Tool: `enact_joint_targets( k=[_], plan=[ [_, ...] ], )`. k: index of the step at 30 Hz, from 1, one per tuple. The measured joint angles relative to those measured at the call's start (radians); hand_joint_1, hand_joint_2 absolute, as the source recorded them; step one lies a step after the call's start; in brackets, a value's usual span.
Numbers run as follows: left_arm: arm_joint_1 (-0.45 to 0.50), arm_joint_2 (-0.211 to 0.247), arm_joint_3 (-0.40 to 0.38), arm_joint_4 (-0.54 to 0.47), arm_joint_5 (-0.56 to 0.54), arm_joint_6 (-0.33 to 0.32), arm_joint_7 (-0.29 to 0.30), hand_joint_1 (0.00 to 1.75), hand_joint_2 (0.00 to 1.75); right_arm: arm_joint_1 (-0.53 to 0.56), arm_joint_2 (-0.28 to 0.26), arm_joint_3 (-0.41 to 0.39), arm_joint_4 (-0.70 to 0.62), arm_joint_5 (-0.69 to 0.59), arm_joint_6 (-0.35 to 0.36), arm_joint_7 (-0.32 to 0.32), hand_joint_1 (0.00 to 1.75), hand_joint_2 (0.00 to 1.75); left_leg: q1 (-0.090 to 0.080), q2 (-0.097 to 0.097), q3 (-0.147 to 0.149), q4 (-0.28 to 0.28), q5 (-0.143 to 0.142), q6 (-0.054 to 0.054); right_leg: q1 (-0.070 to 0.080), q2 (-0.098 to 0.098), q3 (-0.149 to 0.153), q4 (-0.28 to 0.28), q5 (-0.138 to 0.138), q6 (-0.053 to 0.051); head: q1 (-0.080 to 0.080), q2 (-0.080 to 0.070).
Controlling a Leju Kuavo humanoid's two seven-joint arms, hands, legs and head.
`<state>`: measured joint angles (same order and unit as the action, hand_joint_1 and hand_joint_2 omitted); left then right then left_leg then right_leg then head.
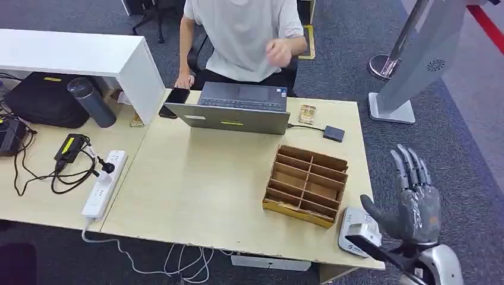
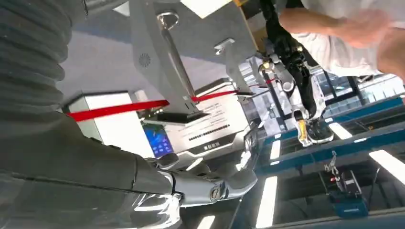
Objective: Pass the card to the sensor for recognition and then transmit it.
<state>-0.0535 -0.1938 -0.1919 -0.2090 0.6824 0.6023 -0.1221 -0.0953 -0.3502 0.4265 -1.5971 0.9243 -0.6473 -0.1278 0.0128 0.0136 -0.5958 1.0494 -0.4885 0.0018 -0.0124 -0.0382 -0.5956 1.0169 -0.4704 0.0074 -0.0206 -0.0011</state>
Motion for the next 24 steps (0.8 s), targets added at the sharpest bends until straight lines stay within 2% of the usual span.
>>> enact_joint_targets(
  k=[3,7,15,18,24],
  plan=[
    [0.0,0.0,0.005,0.0,0.008,0.0,-0.003,0.0,1.75,0.102,-0.011,-0.01,-0.081,0.025,-0.006,0.0,0.0,1.75,0.0,0.002,0.001,0.0,-0.001,-0.002,0.0,0.002,0.0,0.0,0.0,0.0,0.0,0.0],
    [0.0,-0.001,0.009,0.0,0.015,0.0,-0.003,0.0,1.75,0.186,-0.012,-0.007,-0.139,0.049,-0.016,-0.002,0.0,1.75,0.0,0.002,0.001,0.0,-0.001,-0.002,0.0,0.002,0.0,0.0,0.0,0.0,0.0,0.0],
    [-0.001,-0.003,0.011,0.0,0.017,0.0,-0.003,0.0,1.75,0.244,-0.011,0.019,-0.165,0.06,-0.017,-0.002,0.0,1.75,0.0,0.003,0.001,0.0,-0.001,-0.002,0.0,0.003,0.0,0.0,0.0,0.0,0.0,0.0],
    [-0.002,-0.004,0.011,0.0,0.016,0.0,0.006,0.0,1.75,0.241,0.011,0.065,-0.129,0.083,-0.022,0.02,0.0,1.75,0.0,0.004,0.001,0.0,-0.001,-0.002,0.0,0.004,0.001,0.0,0.0,0.0,0.0,0.0],
    [-0.004,-0.005,0.011,0.0,0.003,0.0,0.024,0.0,1.75,0.187,0.101,0.152,0.033,0.094,-0.037,0.044,0.0,1.75,0.001,0.005,0.002,0.0,-0.001,-0.002,0.0,0.005,0.0,0.002,0.0,-0.001,0.0,0.0]
  ],
)
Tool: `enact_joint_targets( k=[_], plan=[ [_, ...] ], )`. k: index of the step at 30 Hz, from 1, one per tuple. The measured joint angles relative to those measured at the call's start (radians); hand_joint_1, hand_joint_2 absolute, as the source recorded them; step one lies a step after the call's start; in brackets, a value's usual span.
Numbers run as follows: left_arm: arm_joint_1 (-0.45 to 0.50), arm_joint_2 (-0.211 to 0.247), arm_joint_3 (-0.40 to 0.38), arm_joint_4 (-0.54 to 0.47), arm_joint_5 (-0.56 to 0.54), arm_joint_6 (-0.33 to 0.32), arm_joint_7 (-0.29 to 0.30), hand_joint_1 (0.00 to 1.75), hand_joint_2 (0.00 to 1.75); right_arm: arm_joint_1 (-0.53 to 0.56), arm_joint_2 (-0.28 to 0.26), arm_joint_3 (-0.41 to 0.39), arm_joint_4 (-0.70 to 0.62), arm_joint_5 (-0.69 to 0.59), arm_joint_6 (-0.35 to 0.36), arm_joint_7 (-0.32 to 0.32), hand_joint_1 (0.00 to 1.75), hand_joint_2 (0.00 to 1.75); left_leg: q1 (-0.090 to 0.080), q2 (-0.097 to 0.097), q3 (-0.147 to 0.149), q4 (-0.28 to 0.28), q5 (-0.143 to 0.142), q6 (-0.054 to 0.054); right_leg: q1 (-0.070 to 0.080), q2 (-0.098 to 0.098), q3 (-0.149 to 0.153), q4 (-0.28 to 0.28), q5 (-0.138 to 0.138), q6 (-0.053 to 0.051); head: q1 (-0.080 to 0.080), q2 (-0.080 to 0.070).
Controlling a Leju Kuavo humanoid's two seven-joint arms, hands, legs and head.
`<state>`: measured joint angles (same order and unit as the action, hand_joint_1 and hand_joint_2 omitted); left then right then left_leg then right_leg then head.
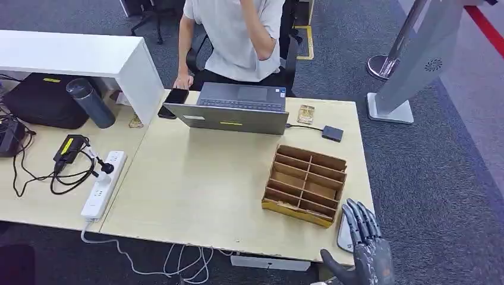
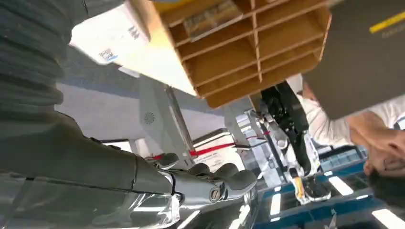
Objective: Pass the card to the sensor for recognition and then transmit it.
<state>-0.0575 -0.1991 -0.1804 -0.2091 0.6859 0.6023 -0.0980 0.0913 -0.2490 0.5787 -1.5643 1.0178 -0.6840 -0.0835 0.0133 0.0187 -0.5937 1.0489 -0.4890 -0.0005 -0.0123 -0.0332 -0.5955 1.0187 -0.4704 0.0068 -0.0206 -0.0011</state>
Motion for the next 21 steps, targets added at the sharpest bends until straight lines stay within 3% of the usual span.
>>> enact_joint_targets(
  k=[8,21],
  plan=[
    [0.0,0.0,-0.002,0.0,-0.011,0.0,0.012,0.0,1.75,-0.081,0.112,0.024,0.189,0.041,-0.003,0.01,0.0,1.75,0.0,0.0,0.0,0.0,0.0,0.0,0.0,0.0,0.0,0.0,0.0,0.0,0.0,0.0],
    [-0.001,0.0,-0.008,0.0,-0.017,0.0,0.024,0.0,1.75,-0.144,0.198,-0.018,0.333,0.124,-0.008,0.02,0.0,1.75,0.0,0.0,0.0,0.0,0.0,-0.001,0.0,0.0,0.0,0.0,0.0,0.0,0.0,0.0]
  ],
)
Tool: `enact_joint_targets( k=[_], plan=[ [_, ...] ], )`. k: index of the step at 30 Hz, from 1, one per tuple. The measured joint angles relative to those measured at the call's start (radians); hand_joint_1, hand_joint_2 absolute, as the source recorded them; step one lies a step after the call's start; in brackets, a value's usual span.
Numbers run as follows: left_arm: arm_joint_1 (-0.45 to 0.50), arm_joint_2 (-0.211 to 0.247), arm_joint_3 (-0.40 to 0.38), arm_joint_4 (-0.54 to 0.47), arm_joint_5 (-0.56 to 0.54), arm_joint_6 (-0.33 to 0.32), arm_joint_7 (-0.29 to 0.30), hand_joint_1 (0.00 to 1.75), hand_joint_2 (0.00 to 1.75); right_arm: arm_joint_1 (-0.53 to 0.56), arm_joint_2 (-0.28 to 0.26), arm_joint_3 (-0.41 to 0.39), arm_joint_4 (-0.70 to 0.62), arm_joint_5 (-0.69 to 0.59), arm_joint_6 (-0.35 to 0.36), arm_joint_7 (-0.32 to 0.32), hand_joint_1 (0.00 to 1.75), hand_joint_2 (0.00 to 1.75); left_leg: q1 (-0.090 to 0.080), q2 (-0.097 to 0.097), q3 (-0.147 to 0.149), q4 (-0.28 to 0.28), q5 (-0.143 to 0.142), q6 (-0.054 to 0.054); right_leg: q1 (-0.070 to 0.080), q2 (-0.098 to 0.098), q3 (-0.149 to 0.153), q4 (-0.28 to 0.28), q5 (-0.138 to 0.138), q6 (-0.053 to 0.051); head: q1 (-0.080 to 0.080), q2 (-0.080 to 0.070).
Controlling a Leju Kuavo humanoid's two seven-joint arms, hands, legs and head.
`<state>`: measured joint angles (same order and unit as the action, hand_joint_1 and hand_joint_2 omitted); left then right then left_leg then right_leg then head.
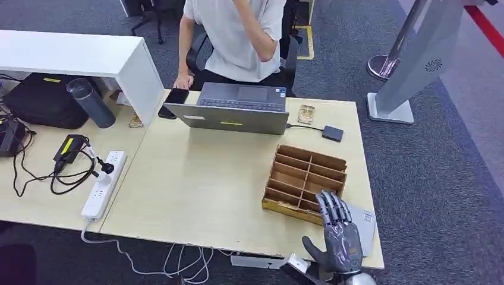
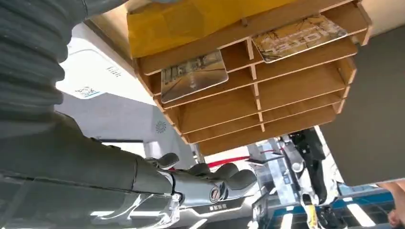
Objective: Pass the card to the sensor for recognition and then transmit it.
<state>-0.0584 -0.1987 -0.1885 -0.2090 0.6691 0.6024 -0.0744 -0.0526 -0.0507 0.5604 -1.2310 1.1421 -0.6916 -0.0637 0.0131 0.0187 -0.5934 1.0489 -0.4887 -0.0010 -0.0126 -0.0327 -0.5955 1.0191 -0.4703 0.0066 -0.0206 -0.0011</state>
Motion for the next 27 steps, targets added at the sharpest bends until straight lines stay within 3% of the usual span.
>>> enact_joint_targets(
  k=[27],
  plan=[
    [-0.001,0.0,-0.003,0.0,0.0,0.0,0.012,0.0,1.75,-0.054,0.061,-0.043,0.114,-0.024,-0.002,-0.02,0.0,1.75,0.0,0.0,0.0,0.0,0.0,0.0,0.0,0.0,0.0,0.0,0.0,0.0,0.0,0.0]
  ],
)
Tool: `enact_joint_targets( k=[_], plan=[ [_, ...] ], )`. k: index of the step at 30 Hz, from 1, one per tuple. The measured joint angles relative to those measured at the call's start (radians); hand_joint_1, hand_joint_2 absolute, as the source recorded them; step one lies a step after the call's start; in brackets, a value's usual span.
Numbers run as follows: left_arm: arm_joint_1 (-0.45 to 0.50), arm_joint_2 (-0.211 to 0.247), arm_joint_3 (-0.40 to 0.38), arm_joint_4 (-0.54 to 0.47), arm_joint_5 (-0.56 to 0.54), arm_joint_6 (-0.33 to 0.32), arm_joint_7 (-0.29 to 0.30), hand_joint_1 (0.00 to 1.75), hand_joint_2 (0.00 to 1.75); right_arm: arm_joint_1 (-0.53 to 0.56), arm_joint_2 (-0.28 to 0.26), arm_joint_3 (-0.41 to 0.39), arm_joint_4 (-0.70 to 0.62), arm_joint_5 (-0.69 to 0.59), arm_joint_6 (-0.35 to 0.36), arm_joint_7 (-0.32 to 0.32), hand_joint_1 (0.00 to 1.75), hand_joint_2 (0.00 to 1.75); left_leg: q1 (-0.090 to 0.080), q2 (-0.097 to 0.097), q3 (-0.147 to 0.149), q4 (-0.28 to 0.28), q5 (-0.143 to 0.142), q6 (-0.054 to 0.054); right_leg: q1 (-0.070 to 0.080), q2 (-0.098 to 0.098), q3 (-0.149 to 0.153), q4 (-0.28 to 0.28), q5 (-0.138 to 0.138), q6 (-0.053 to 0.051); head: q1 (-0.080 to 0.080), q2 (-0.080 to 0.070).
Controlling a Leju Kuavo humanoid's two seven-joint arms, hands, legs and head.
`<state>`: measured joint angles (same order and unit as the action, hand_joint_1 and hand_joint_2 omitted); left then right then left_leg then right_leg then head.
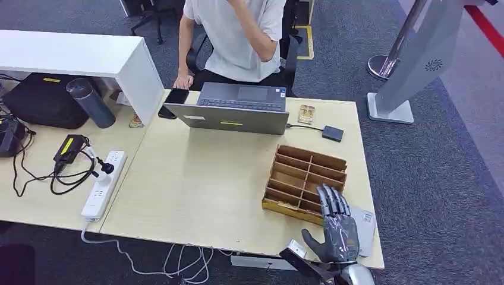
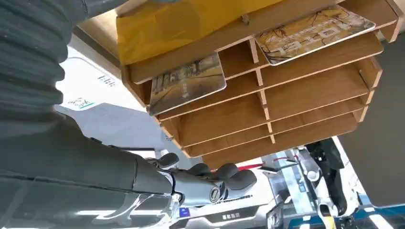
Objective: Pass the card to the sensor for recognition and then transmit it.
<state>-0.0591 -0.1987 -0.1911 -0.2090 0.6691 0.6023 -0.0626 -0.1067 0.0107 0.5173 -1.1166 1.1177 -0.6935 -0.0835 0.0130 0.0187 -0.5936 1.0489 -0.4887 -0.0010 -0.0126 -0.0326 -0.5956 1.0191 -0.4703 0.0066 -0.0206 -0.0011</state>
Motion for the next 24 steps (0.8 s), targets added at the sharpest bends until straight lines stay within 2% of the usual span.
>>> enact_joint_targets(
  k=[24],
  plan=[
    [0.0,0.0,0.0,0.0,0.018,0.0,-0.001,0.0,1.75,0.038,0.001,-0.053,-0.036,0.006,-0.001,0.01,0.0,1.75,0.0,0.0,0.0,0.0,0.0,0.0,0.0,0.0,0.0,0.0,0.0,0.0,0.0,0.0]
  ],
)
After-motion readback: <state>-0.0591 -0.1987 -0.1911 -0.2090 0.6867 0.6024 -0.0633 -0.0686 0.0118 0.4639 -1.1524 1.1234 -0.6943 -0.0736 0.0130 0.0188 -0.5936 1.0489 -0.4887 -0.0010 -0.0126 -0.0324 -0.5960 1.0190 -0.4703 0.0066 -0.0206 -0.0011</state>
